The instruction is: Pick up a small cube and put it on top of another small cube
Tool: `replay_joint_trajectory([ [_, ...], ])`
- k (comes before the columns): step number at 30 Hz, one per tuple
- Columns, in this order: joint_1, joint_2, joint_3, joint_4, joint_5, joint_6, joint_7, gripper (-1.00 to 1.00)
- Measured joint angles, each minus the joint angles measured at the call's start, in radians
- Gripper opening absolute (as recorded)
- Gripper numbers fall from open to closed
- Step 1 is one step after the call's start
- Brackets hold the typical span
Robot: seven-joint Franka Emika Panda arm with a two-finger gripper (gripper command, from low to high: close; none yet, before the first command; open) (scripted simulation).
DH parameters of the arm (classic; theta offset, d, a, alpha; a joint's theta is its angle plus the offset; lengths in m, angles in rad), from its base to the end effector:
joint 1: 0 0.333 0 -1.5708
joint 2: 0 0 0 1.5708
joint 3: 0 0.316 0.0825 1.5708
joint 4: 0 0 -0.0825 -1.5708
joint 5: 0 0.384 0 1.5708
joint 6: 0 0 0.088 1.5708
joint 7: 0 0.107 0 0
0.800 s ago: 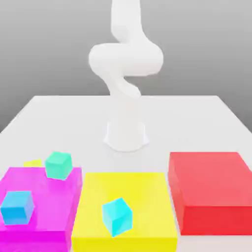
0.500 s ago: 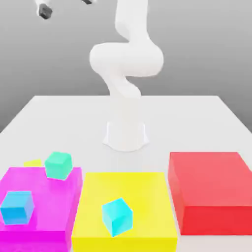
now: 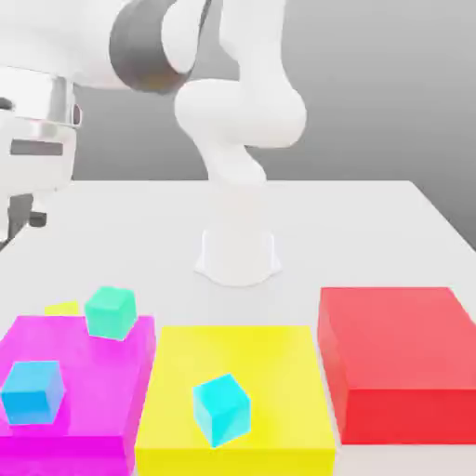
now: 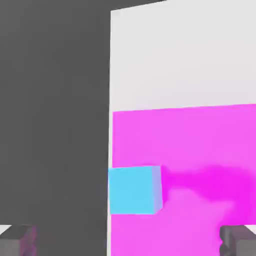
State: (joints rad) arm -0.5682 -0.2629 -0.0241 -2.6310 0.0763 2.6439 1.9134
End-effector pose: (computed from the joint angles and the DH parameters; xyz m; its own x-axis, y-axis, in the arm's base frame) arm 0.3629 -0.2464 0.3634 -0.8211 -0.5516 -0.1468 -0.5129 0.8258 -0.2344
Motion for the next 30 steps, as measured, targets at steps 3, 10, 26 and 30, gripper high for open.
replay_joint_trajectory([
  [3, -0.057, 0.060, -0.009, -0.037, -0.007, 0.039, 0.137, 0.00],
  [10, -0.179, 0.198, -0.056, -0.125, -0.040, 0.130, 0.467, 0.00],
  [26, -0.289, 0.521, -0.021, -0.138, 0.012, 0.386, 0.618, -1.00],
  [30, -0.279, 0.474, -0.036, -0.145, -0.006, 0.346, 0.631, -1.00],
])
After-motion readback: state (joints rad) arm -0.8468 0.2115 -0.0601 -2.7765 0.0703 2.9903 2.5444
